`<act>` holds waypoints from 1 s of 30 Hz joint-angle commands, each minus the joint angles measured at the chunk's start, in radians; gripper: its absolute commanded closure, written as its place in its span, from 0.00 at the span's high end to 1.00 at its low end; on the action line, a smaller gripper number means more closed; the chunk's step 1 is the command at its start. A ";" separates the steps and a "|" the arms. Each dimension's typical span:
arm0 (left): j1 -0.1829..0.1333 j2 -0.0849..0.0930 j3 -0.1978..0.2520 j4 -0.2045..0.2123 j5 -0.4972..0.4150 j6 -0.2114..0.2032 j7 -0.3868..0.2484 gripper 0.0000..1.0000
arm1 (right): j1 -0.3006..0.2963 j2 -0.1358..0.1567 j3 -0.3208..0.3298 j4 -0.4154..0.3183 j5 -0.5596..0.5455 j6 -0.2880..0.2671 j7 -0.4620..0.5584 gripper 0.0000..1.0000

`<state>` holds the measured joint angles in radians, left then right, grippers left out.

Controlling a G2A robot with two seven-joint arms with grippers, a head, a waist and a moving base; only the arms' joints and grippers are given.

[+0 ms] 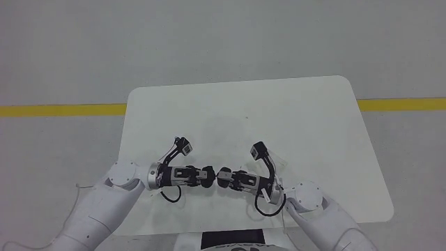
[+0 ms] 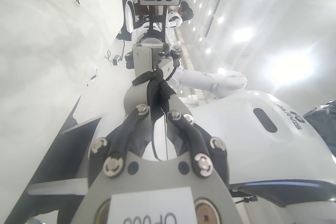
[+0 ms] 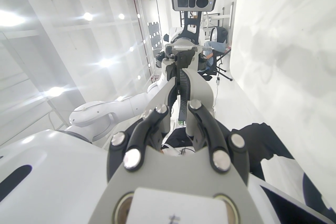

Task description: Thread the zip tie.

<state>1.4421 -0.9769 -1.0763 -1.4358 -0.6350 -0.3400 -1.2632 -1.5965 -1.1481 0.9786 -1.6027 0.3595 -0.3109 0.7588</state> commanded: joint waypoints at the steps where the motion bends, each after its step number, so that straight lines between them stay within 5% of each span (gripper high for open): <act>1: 0.001 0.000 -0.004 0.000 -0.002 0.000 -0.003 0.00 | -0.001 0.002 0.006 -0.002 -0.004 0.001 -0.005 1.00; 23: 0.006 -0.001 -0.027 -0.018 0.028 0.000 -0.009 0.00 | -0.026 0.013 0.047 -0.022 -0.002 -0.013 -0.024 1.00; 30: 0.007 -0.002 -0.085 -0.093 0.070 0.000 -0.045 0.00 | -0.026 0.013 0.047 -0.022 -0.002 -0.013 -0.024 1.00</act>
<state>1.4458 -0.9782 -1.1480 -1.5108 -0.5832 -0.3400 -1.2987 -1.6221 -1.1352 1.0260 -1.6245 0.3579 -0.3238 0.7344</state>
